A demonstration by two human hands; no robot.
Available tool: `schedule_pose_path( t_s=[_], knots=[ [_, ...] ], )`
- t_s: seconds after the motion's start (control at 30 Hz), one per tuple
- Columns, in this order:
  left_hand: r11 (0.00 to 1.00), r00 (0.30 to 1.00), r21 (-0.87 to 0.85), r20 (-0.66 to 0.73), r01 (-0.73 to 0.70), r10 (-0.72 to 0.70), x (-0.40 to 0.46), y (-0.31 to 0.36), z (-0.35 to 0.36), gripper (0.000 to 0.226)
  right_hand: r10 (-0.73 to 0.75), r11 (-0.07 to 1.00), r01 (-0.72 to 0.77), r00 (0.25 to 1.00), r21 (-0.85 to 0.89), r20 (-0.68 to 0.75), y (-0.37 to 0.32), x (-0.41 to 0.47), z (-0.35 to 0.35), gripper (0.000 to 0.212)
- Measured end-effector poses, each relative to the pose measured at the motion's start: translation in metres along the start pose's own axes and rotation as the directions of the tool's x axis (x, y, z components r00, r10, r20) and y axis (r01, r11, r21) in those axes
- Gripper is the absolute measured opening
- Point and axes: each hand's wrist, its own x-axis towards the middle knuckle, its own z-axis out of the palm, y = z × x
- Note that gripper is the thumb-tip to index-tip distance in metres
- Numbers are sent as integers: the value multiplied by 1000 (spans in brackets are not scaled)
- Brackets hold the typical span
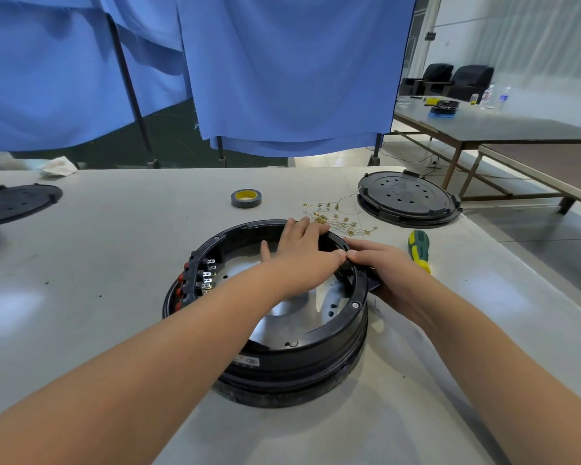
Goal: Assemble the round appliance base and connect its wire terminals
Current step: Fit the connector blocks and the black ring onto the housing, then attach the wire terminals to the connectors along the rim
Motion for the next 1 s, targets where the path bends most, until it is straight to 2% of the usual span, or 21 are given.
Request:
schedule_pose_path(
  t_s=[0.13, 0.23, 0.33, 0.4, 0.5, 0.53, 0.6, 0.7, 0.77, 0.87, 1.0],
  knots=[
    [990, 999, 135, 25, -25, 21, -6, 3, -9, 63, -29, 996, 26, 999, -86, -36, 1, 3, 0, 27],
    [964, 992, 256, 116, -74, 46, -12, 7, -25, 63, -75, 979, 52, 991, -197, -113, 4, 4, 1, 26],
    [977, 984, 186, 162, -108, 79, -21, 2, -50, 55, -107, 959, 66, 985, -277, -136, 4, 2, 2, 19],
    [982, 993, 162, 86, -97, 84, -28, -9, -62, 46, -154, 941, 84, 970, -329, -191, 2, 3, -2, 21],
    [954, 988, 292, -111, -68, 104, -36, -33, -69, 48, -224, 920, 110, 934, -376, -276, -2, 8, -11, 13],
    [959, 984, 279, -149, -55, 100, -37, -42, -70, 50, -231, 914, 104, 928, -393, -291, -3, 11, -14, 11],
    [986, 979, 163, -192, -36, 67, -39, -59, -72, 51, -230, 887, 73, 926, -456, -298, -7, 19, -21, 11],
    [997, 958, -72, -287, -40, 18, -42, -81, -71, 40, -234, 805, 38, 938, -592, -257, -14, 36, -25, 7],
    [959, 942, -281, -332, -45, -53, -44, -89, -66, 31, -230, 744, 31, 949, -667, -213, -19, 50, -23, 8],
    [840, 930, -539, -339, -65, -146, -45, -96, -63, 34, -199, 640, 51, 975, -767, -101, -30, 72, -16, 9],
    [823, 920, -564, -355, -70, -165, -48, -99, -60, 40, -132, 427, 76, 991, -901, 21, -36, 95, -1, 16]
  ],
)
